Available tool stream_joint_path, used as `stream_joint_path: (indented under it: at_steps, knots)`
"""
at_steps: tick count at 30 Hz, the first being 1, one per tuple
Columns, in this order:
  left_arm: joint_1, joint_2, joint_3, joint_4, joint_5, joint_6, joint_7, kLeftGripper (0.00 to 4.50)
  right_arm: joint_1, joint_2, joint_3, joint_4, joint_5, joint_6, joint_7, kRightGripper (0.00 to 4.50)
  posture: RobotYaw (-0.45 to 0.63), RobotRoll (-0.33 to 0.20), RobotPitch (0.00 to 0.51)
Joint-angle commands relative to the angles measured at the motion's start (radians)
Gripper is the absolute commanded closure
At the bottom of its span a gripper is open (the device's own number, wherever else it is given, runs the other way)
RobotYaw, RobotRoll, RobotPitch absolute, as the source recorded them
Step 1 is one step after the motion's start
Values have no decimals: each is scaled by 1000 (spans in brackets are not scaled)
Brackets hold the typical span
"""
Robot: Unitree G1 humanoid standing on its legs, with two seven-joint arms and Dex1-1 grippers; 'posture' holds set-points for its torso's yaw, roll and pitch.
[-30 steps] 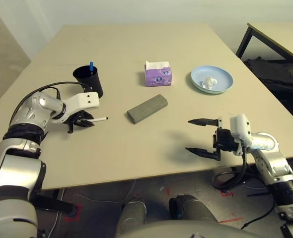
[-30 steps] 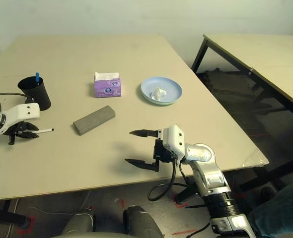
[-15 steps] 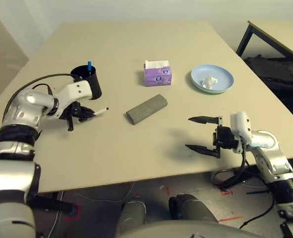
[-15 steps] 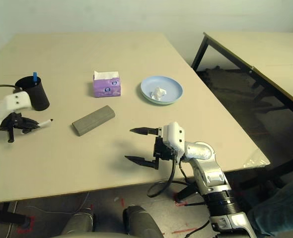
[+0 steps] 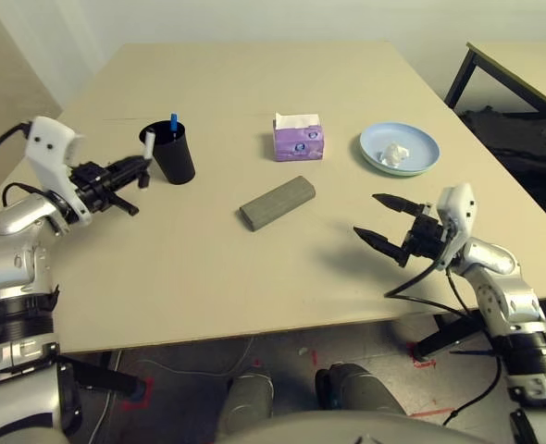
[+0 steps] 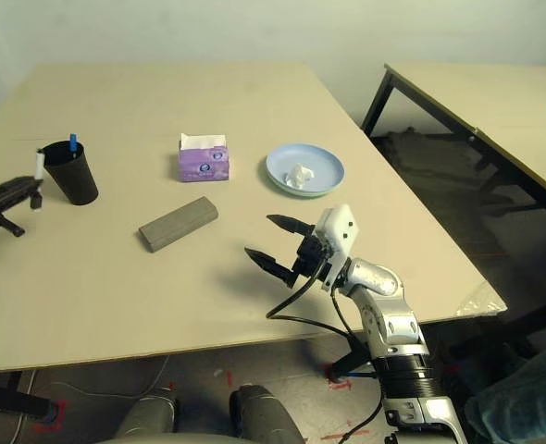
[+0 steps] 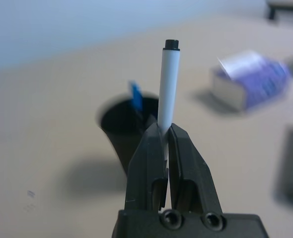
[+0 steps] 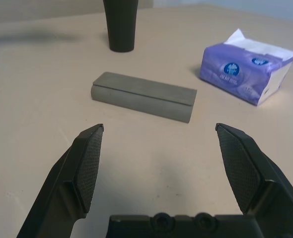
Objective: Organize and tidy the items on the table.
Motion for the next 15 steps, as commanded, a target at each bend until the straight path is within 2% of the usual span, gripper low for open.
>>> stream_joint_path:
  at_steps: [1,3,5,9,15]
  knots:
    - [-53,-15,-7,42,5,-58,59,4489,1,-6,1,8,-12,3,3,0,45,0,46]
    - [-103,-26,-29,89,23,-97,90,4489,9,-10,6,2,-17,-2,10,0,37,0,47]
    - [-206,-47,-61,196,59,-160,138,4489,19,-12,8,-8,-20,-3,13,0,28,0,49]
    - [-343,-63,-112,391,113,-264,184,4489,33,-15,6,-27,-20,-1,8,0,8,0,52]
    - [-491,-78,-165,663,170,-424,232,4489,59,-22,-3,-58,-16,3,-1,0,-17,0,62]
